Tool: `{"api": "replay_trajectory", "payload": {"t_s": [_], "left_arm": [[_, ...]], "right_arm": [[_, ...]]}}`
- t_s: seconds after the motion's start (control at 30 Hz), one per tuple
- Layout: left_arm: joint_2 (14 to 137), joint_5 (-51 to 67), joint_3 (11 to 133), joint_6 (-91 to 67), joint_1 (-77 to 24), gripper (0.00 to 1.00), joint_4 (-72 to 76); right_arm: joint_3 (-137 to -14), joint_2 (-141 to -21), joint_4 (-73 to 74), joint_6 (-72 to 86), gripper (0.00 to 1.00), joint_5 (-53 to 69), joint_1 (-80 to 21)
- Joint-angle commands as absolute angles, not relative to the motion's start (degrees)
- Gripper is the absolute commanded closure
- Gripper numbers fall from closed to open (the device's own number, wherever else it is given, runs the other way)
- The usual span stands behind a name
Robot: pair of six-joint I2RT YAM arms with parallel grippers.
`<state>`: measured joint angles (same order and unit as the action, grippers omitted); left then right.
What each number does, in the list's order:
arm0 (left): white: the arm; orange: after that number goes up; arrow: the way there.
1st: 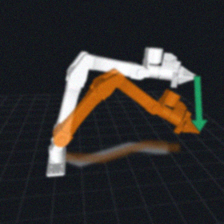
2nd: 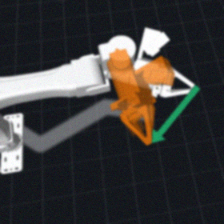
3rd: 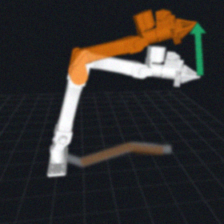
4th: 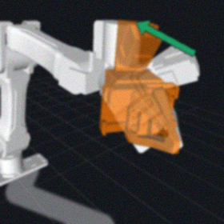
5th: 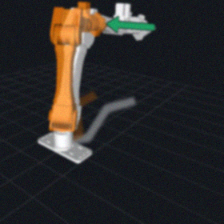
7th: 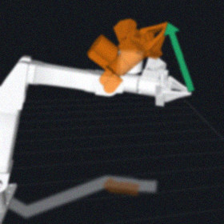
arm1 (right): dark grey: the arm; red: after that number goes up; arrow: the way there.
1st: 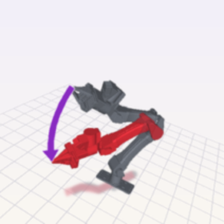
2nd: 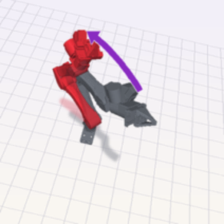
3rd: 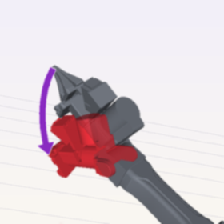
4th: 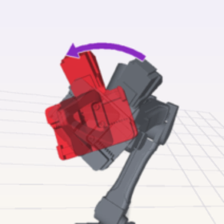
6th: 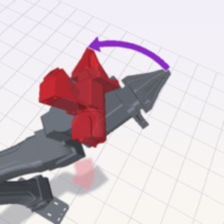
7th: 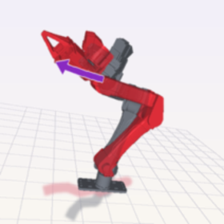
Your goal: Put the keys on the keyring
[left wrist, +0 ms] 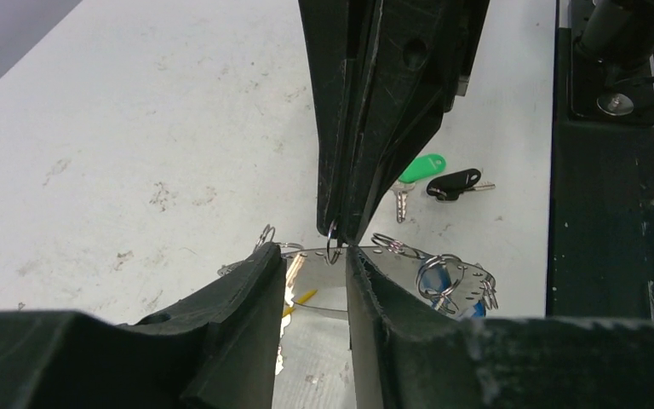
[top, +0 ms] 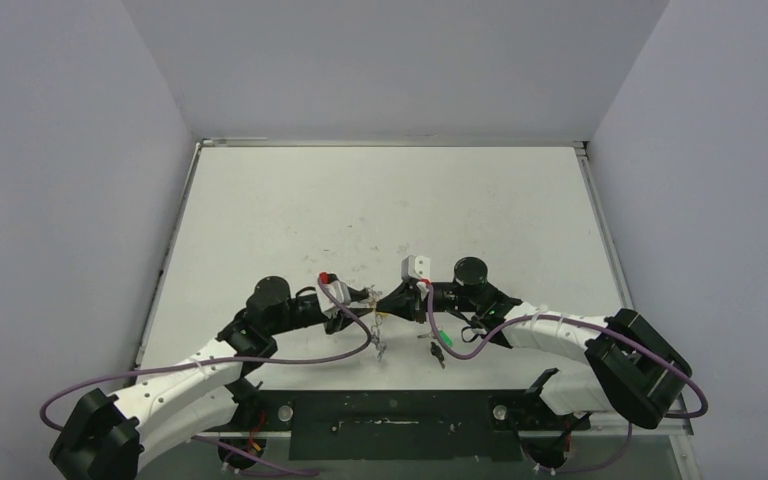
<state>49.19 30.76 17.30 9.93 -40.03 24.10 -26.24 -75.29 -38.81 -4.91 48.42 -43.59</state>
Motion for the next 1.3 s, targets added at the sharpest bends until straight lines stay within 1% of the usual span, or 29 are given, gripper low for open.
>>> {"api": "replay_trajectory", "payload": {"t_s": [0.0,0.17,0.4,0.6,0.73,0.83,0.97,1.13,1.17,1.23,1.27], "left_arm": [[47.29,32.16,20.23,12.3,-40.14,0.68,20.37],[47.47,33.18,18.79,10.88,-40.15,0.68,23.32],[51.6,34.35,18.68,9.32,-40.5,0.79,28.81],[53.26,34.74,19.42,9.78,-40.6,0.86,29.3],[52.38,33.93,19.19,9.87,-40.59,0.94,28.92],[51.59,32.58,18.75,9.5,-40.53,0.94,28.97],[50.97,31.74,18.31,8.95,-40.54,0.89,29.51],[51.52,32.09,18.74,8.73,-40.57,0.89,29.88],[51.85,32.36,18.99,8.74,-40.56,0.92,29.84],[52.42,32.96,19.58,9.09,-40.52,1.0,29.17],[52.58,33.29,19.79,9.46,-40.54,1.0,28.62]], "right_arm": [[-28.1,-73.43,-42.29,-5.04,1.0,49.48,-43.96],[-27.74,-74.07,-44.41,-3.92,1.0,49.45,-43.99],[-27.84,-74.58,-45.18,-3.34,1.0,49.66,-43.99],[-27.69,-74.49,-45.03,-3.4,1.0,49.51,-44.03],[-27.61,-74.57,-44.91,-3.45,1.0,49.55,-44.03],[-27.6,-74.62,-44.82,-3.61,1.0,49.73,-44.03],[-27.8,-74.9,-44.89,-3.62,1.0,50.05,-44.03],[-27.97,-75.06,-44.87,-3.66,1.0,50.1,-44.03],[-27.95,-75.1,-44.9,-3.64,1.0,50.1,-44.03],[-28.06,-75.15,-44.98,-3.6,1.0,50.09,-44.03],[-28.06,-75.15,-45.11,-3.6,1.0,50.15,-44.03]]}}
